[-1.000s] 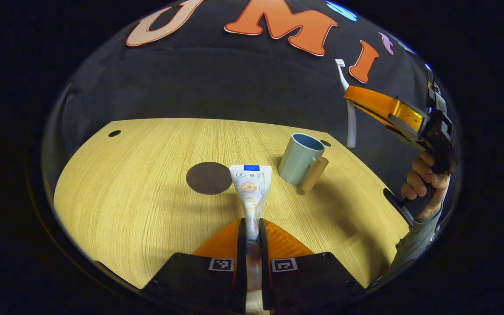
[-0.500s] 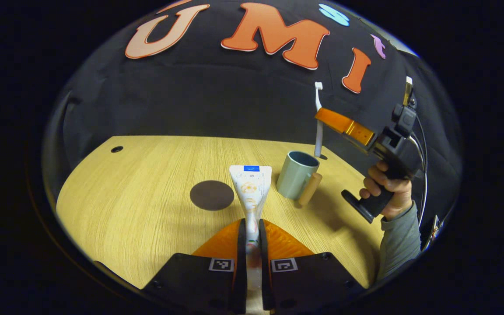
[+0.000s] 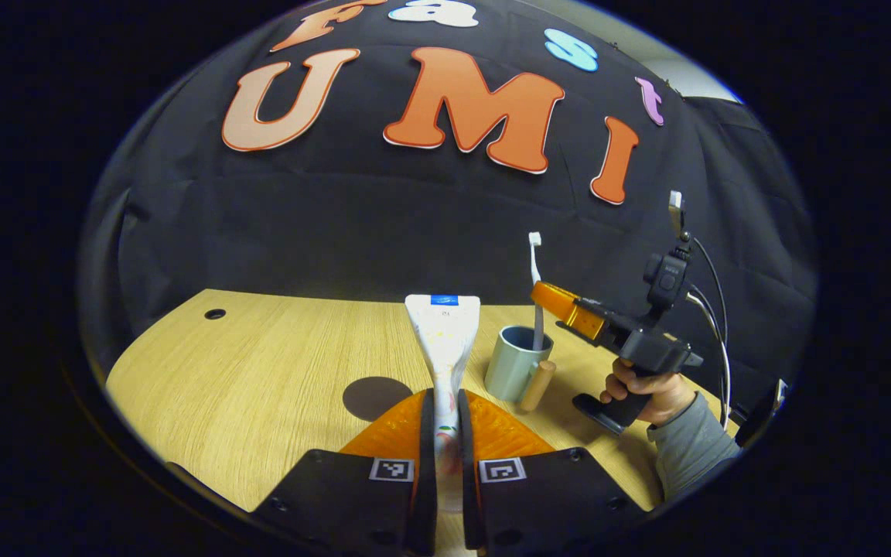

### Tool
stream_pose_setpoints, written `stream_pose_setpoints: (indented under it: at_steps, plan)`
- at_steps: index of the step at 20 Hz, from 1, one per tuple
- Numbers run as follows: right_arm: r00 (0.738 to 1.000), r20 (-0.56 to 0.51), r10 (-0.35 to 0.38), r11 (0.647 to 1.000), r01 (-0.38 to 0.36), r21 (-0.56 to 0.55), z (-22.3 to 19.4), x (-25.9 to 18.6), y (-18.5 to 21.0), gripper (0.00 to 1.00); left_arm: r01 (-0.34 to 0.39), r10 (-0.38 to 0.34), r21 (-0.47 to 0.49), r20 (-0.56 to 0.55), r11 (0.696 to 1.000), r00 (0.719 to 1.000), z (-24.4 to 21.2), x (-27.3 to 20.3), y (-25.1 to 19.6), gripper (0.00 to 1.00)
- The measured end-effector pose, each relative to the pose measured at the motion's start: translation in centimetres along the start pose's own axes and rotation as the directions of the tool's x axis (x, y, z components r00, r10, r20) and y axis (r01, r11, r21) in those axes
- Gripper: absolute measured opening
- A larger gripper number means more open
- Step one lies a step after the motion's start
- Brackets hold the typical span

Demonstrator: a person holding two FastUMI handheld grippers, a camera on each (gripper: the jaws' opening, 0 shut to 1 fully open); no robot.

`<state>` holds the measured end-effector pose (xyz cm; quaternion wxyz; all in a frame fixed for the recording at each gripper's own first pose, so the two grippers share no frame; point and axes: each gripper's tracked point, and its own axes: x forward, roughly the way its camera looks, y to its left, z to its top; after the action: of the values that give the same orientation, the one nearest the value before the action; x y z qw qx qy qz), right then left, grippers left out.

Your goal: Put the toothbrush and toothpaste on the desktop into the cup, then pick up the cup and place it on the coaster on the desktop.

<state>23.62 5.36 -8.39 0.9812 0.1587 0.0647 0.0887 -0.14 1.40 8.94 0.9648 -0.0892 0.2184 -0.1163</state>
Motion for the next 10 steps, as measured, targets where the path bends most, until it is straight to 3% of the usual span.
stream_pose_setpoints:
  at_steps: [6, 10]
  plan:
    - [1.0, 0.001, -0.029, 1.0, 0.029, 0.011, -0.3, -0.7, -1.0, 0.05, -0.006, 0.009, -0.032, 0.1, 0.999, 0.995, 3.5, 0.9, 0.2, 0.17]
    - [0.998, -0.012, -0.056, 0.998, 0.056, 0.007, -0.6, -1.3, -1.1, 0.06, -0.032, 0.032, -0.001, 0.174, 0.999, 0.984, 6.2, 2.4, -0.1, 0.17]
